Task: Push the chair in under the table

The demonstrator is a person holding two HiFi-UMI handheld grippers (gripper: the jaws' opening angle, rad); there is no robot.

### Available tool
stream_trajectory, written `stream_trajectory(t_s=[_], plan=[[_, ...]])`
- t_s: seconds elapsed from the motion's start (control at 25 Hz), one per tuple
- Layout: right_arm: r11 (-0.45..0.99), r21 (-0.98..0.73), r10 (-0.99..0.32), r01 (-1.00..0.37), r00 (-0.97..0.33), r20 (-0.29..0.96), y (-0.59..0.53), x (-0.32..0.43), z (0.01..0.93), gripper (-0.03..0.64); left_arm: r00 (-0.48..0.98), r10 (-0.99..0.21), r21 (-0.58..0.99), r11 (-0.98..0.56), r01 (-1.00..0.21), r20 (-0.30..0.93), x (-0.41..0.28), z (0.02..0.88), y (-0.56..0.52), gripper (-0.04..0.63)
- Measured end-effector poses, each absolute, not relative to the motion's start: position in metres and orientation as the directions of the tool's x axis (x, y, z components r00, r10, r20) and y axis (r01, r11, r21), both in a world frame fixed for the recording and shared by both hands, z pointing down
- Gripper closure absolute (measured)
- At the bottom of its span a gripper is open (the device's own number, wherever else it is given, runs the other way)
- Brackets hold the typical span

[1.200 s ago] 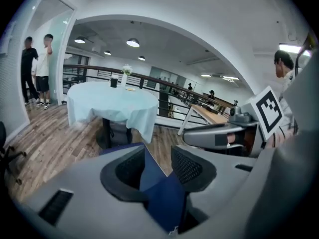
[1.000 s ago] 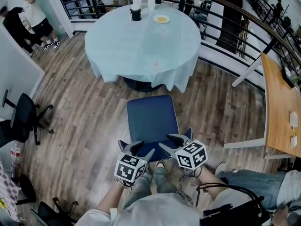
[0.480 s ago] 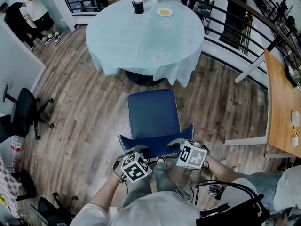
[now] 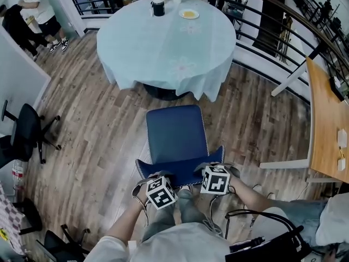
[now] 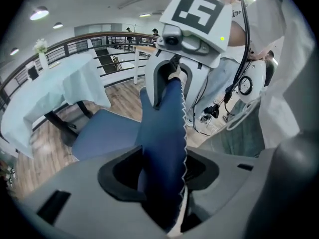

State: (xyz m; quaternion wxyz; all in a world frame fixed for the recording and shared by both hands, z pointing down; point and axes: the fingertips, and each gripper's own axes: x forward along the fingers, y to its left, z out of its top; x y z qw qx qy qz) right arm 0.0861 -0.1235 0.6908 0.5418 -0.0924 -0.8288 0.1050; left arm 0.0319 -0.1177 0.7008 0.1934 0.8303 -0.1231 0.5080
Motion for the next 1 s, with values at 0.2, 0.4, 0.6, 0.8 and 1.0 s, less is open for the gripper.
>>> stream_trajectory(t_s=[0.2, 0.4, 0.6, 0.8, 1.0], plan=[[0.947, -0.316, 0.315, 0.062, -0.386, 0.867, -0.120, 0.086, 0.693, 0.419, 0.465, 0.021, 0.218, -0.901, -0.375, 0.885, 0.035, 0.704, -0.114, 0.402], [0.954, -0.294, 0.294, 0.062, -0.398, 0.869, -0.119, 0.084, 0.691, 0.422, 0.467, -0.052, 0.159, -0.902, -0.401, 0.883, 0.033, 0.701, -0.117, 0.407], [0.955, -0.291, 0.290, 0.058, -0.395, 0.872, -0.122, 0.087, 0.688, 0.423, 0.466, -0.054, 0.153, -0.906, -0.395, 0.883, 0.036, 0.698, -0.120, 0.410], [0.957, -0.286, 0.282, 0.052, -0.400, 0.872, -0.129, 0.088, 0.689, 0.423, 0.479, -0.068, 0.144, -0.909, -0.391, 0.875, 0.038, 0.698, -0.127, 0.411], [0.961, -0.273, 0.264, 0.040, -0.414, 0.871, -0.148, 0.088, 0.689, 0.423, 0.479, -0.074, 0.139, -0.908, -0.395, 0.875, 0.038, 0.699, -0.146, 0.411]])
